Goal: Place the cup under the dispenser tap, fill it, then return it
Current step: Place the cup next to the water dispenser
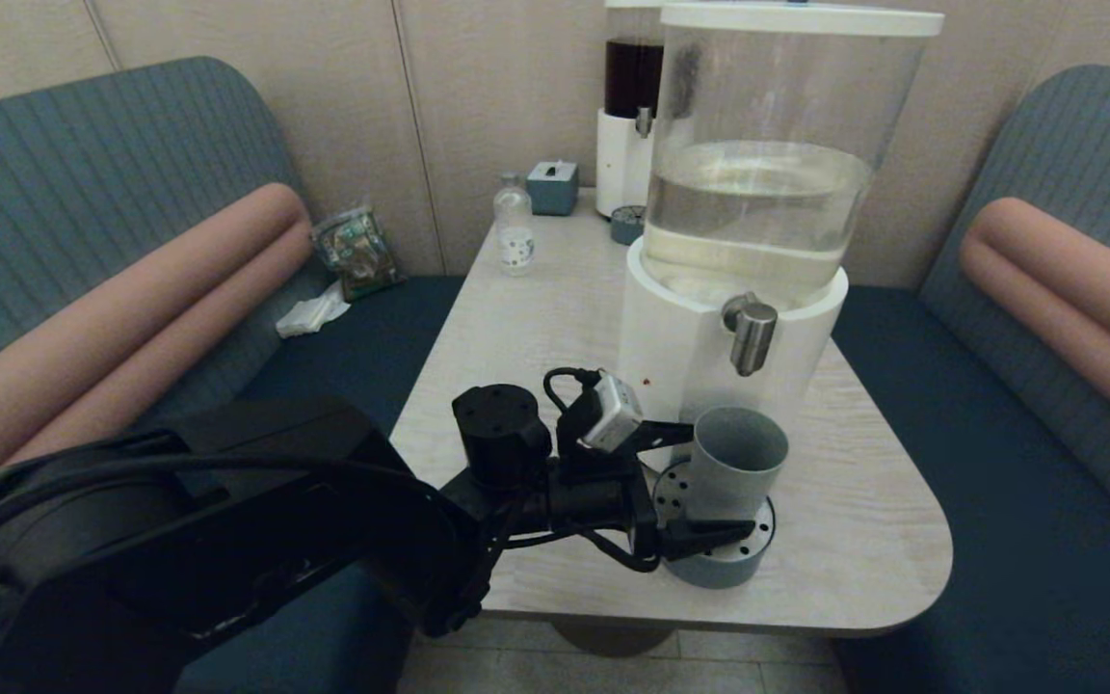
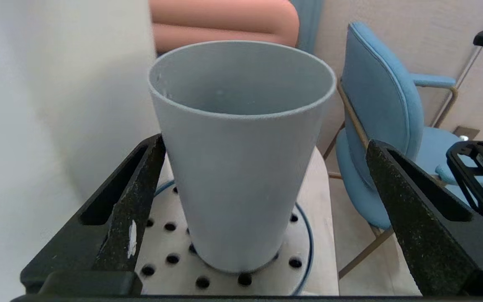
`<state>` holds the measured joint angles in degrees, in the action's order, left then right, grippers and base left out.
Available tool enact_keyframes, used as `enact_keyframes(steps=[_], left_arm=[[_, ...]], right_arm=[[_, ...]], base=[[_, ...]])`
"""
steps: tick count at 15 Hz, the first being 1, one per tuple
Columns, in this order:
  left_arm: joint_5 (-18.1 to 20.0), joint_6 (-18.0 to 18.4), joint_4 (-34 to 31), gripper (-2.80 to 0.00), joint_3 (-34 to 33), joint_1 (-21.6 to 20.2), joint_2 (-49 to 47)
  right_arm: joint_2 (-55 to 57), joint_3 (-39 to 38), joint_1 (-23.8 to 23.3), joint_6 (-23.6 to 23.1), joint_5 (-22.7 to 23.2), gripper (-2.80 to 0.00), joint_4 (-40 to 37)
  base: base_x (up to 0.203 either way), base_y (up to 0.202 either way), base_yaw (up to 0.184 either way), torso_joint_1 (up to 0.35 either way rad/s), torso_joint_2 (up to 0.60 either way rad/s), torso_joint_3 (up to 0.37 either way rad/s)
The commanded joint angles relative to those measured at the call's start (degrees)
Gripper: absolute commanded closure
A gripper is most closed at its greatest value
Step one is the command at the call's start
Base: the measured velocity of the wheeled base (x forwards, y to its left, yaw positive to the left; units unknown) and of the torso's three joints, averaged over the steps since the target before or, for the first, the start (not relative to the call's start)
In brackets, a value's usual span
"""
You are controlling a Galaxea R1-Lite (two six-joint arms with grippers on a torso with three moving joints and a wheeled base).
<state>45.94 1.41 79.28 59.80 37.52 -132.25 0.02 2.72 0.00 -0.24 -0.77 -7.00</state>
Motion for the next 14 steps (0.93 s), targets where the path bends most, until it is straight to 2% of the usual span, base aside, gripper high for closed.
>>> enact_keyframes(steps=[1, 5, 7, 8, 9, 14], left_arm=[[-0.1, 0.0, 0.4, -2.80, 1.3, 0.8, -1.1], [-1.3, -0.3, 0.8, -2.80, 3.6, 2.1, -2.7], [-3.1, -0.6, 0.9, -2.80, 3.9, 2.4, -3.0], [-3.6, -0.6, 1.0, -0.56, 3.9, 2.5, -3.2], [-4.4, -0.7, 1.0, 0.00, 4.1, 2.8, -3.3], [-5.2, -1.1, 1.1, 0.00, 4.4, 3.1, -3.8]], right_arm=[[-0.2, 0.0, 0.0, 0.0, 0.0, 0.00, -0.1], [-0.2, 0.0, 0.0, 0.0, 0.0, 0.00, 0.0], [-0.2, 0.0, 0.0, 0.0, 0.0, 0.00, 0.0], [-0.2, 0.0, 0.0, 0.0, 0.0, 0.00, 0.0], [-0.2, 0.0, 0.0, 0.0, 0.0, 0.00, 0.0], [-0.2, 0.0, 0.0, 0.0, 0.0, 0.00, -0.1]], base=[[0.000, 0.000, 0.000, 0.000, 0.00, 0.000], [0.000, 0.000, 0.000, 0.000, 0.00, 0.000], [0.000, 0.000, 0.000, 0.000, 0.00, 0.000], [0.000, 0.000, 0.000, 0.000, 0.00, 0.000], [0.000, 0.000, 0.000, 0.000, 0.00, 0.000], [0.000, 0.000, 0.000, 0.000, 0.00, 0.000]])
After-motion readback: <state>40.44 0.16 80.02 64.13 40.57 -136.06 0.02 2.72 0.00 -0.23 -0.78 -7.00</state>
